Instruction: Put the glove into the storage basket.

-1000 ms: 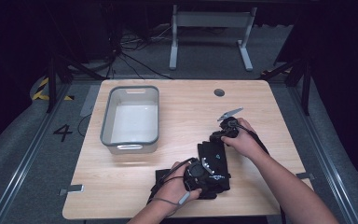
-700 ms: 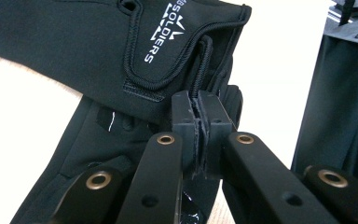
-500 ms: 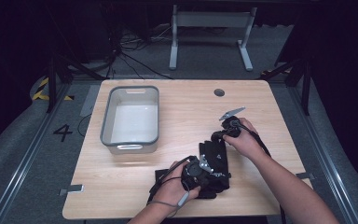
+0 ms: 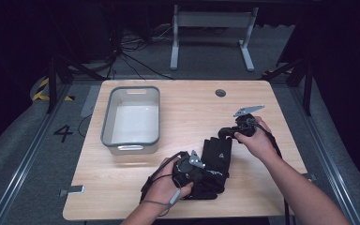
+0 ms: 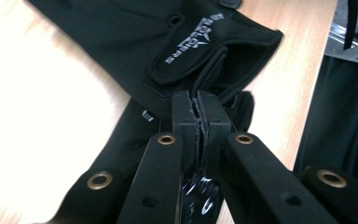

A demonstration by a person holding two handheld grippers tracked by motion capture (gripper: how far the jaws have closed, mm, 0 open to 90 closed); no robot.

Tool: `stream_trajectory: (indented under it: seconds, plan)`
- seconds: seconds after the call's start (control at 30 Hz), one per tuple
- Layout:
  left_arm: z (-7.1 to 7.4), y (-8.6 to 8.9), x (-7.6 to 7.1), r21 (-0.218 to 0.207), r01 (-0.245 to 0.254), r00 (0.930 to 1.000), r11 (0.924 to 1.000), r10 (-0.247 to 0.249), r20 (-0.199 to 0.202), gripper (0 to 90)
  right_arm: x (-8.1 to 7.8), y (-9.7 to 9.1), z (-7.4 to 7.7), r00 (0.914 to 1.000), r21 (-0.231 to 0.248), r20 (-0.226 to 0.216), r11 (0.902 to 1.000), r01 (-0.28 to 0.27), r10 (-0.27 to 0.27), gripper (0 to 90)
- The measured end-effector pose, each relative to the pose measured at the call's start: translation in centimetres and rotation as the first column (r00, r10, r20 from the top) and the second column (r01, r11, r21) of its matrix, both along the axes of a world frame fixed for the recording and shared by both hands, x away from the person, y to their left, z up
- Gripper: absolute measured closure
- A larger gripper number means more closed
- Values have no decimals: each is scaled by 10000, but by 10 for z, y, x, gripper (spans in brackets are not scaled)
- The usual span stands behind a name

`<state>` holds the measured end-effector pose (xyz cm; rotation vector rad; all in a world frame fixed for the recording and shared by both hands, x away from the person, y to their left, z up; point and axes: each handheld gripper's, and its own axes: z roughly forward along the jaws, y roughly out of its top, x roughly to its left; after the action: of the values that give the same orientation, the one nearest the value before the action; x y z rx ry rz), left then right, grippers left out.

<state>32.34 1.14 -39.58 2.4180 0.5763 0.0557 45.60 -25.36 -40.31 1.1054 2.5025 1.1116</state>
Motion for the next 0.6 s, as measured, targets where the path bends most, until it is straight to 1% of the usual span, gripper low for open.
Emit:
stream_trajectory:
  seconds: [0.1,0.2,0.23,0.27,0.37,0.43,0.47,0.53,0.57,0.6]
  plan:
    - [4,15,3,-69,-315,9995,9995,314,-56,872,-8,-2,8,9999,325,164,9995,-45,39,866]
    - [8,31,7,-332,-820,9965,9961,815,-173,871,-18,-3,16,9990,646,445,9978,-129,100,866]
    - [9,36,8,-288,-933,9956,9952,931,-86,871,-22,-3,18,9986,723,523,9973,-120,82,866]
    - [10,40,9,-303,-1032,9946,9942,1029,-103,871,-25,-3,21,9979,774,631,9968,-193,144,865]
    - [12,52,11,-335,-1235,9923,9918,1234,-60,871,-35,-2,25,9971,1075,735,9938,-291,212,865]
    - [12,58,12,-341,-1287,9917,9911,1285,-96,871,-43,-1,26,9965,1214,777,9918,-392,299,865]
    - [12,62,14,-319,-1331,9911,9906,1330,-66,870,-47,-1,26,9965,1321,764,9902,-444,345,865]
    - [11,68,15,-371,-1493,9888,9881,1489,-139,870,-55,0,26,9963,1541,767,9867,-509,394,865]
    - [11,68,15,-371,-1493,9888,9881,1489,-139,870,-59,0,26,9963,1667,767,9847,-502,378,865]
    - [10,74,17,-393,-1622,9867,9860,1618,-139,870,-63,1,26,9962,1786,771,9824,-543,411,864]
